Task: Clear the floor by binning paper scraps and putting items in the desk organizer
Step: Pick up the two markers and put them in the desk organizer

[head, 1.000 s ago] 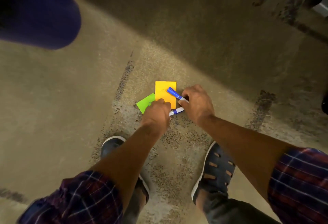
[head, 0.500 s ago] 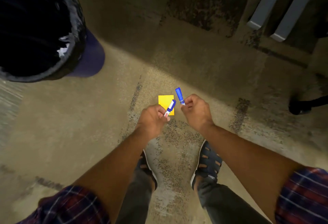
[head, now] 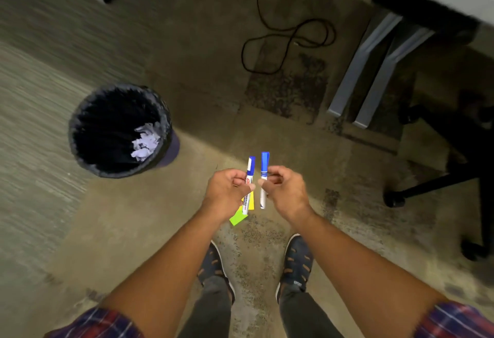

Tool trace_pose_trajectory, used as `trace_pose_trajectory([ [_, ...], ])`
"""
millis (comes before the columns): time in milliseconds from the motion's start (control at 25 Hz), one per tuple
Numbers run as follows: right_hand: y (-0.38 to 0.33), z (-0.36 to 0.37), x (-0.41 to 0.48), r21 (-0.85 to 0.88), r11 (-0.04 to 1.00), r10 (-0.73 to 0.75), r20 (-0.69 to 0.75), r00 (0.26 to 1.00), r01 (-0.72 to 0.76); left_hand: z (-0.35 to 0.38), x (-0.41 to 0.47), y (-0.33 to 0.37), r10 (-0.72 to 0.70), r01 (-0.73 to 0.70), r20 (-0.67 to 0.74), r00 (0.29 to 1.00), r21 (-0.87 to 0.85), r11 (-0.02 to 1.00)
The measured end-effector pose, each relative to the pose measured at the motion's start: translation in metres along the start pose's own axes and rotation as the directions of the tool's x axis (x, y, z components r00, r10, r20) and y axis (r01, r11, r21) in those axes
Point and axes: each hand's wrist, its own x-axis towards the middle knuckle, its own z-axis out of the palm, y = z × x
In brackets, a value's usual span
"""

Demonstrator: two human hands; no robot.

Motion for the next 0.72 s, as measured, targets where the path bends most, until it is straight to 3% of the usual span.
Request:
trace_pose_trajectory([
  [200, -0.101, -0.022, -0.062, 0.252, 0.968, -0.021, 0.064, 0.998, 0.004, -0.033, -0.059, 0.098, 0.175, -0.177, 0.034, 0.984, 0.042, 0.983],
  [360, -0.18, -0.04, -0.111, 0.354, 0.933, -0.093, 0.042, 0.995, 0.072, -0.065, -0.103, 0.171, 0.34, -0.35, 0.098, 0.935, 0.12, 0.929],
  [720, -0.316, -0.091, -0.213, 0.325, 0.933, -0.136, -0.075, 0.988, 0.154, -0.103, -0.202, 0.303, 0.528, -0.558, 0.182, 0.829, 0.237, 0.795],
])
